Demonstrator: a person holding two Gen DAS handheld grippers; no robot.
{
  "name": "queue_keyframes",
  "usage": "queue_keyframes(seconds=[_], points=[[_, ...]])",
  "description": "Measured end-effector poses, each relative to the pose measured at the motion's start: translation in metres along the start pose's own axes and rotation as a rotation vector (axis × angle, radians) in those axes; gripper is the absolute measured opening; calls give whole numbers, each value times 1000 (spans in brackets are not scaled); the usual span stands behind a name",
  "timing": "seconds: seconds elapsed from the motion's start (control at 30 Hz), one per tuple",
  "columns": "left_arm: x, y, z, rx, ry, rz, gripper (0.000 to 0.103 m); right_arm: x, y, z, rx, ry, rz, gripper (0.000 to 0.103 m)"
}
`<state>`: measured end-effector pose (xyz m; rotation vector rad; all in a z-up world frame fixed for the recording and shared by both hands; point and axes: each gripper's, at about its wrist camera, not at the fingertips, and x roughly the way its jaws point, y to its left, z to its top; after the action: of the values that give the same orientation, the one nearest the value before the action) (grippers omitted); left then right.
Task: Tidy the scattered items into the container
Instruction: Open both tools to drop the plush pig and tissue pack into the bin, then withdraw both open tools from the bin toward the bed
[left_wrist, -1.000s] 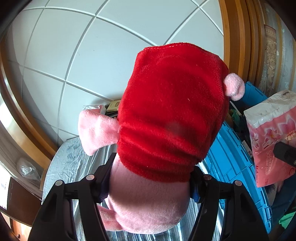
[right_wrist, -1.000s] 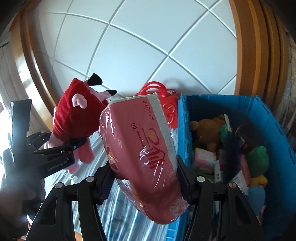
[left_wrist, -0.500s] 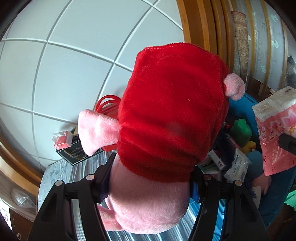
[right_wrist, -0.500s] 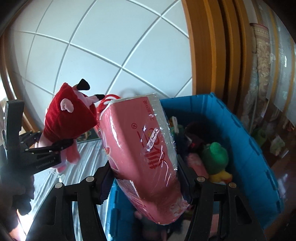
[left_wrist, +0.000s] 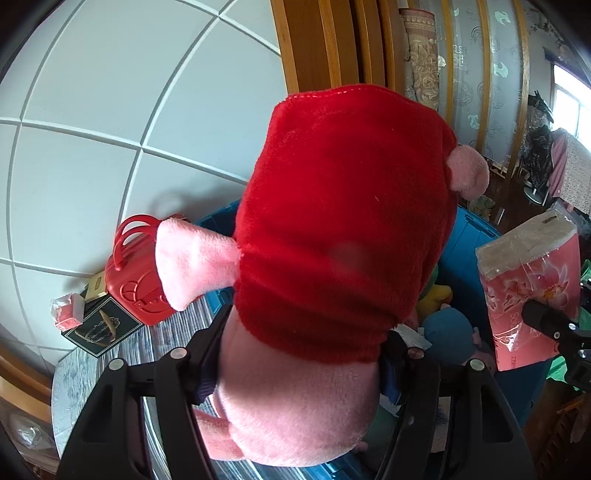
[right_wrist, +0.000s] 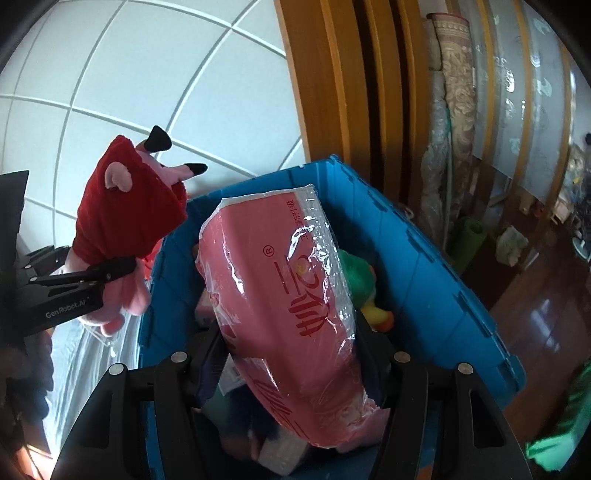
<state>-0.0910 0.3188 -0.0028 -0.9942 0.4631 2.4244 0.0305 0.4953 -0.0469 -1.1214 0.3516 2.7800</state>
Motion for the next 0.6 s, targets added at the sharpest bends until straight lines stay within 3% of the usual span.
queue_keyframes(seconds=[0.1, 0.17, 0.2, 0.23, 0.4, 0.6], points=[[0, -4, 4, -33, -6, -39, 74, 1, -9, -2, 8, 6, -13, 62], [2, 0, 6, -43, 10, -60, 92, -2, -12, -1, 14, 0, -21, 69], [0, 1, 7, -55, 4, -68, 103, -5, -13, -1, 20, -5, -28, 82], [-4, 5, 6, -70, -5, -71, 103, -7, -13, 0, 26, -11, -43, 103], [-14, 11, -3, -124, -19, 9, 103, -15, -7, 4, 22, -37, -56, 103], [-32, 37, -27, -190, -6, 73, 103, -31, 33, -1, -22, -41, 26, 103]])
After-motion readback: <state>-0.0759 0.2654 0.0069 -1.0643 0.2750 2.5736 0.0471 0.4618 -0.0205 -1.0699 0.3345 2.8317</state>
